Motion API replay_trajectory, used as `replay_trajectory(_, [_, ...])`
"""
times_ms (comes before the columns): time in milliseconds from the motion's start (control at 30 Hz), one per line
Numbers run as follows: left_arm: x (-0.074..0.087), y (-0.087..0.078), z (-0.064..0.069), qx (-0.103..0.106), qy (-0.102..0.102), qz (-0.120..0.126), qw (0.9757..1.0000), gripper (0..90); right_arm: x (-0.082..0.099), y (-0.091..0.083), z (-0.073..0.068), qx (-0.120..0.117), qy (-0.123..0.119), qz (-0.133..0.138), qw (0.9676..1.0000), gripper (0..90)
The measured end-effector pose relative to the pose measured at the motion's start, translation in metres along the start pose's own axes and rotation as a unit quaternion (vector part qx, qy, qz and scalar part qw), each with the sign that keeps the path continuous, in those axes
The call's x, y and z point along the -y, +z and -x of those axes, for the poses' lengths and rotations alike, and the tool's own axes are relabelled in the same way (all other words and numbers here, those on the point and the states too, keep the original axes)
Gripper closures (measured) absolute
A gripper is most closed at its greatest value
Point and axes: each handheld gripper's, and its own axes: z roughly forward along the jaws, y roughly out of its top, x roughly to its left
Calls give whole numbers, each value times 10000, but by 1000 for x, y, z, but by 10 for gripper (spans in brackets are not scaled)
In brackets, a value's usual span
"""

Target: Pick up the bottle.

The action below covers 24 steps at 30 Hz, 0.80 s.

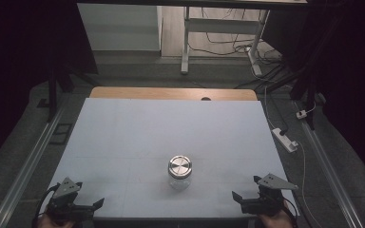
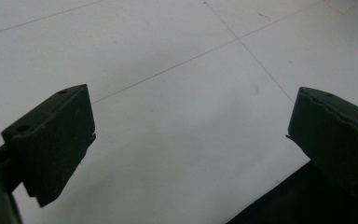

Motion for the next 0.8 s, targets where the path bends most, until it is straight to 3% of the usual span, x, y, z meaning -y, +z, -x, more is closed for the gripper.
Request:
replay_trajectory(200, [0, -1, -1, 54, -26, 24, 10000, 13, 0, 1, -2, -20, -112, -38, 9999, 0])
replay_trajectory(467, [-2, 2, 4, -58, 187, -103, 9998, 0, 0, 1, -2, -129, -127, -50, 9998, 0])
replay_trajectory(800, [-2, 1, 1, 118, 87, -53, 9999, 0, 0, 1, -2, -170, -162, -47, 9997, 0])
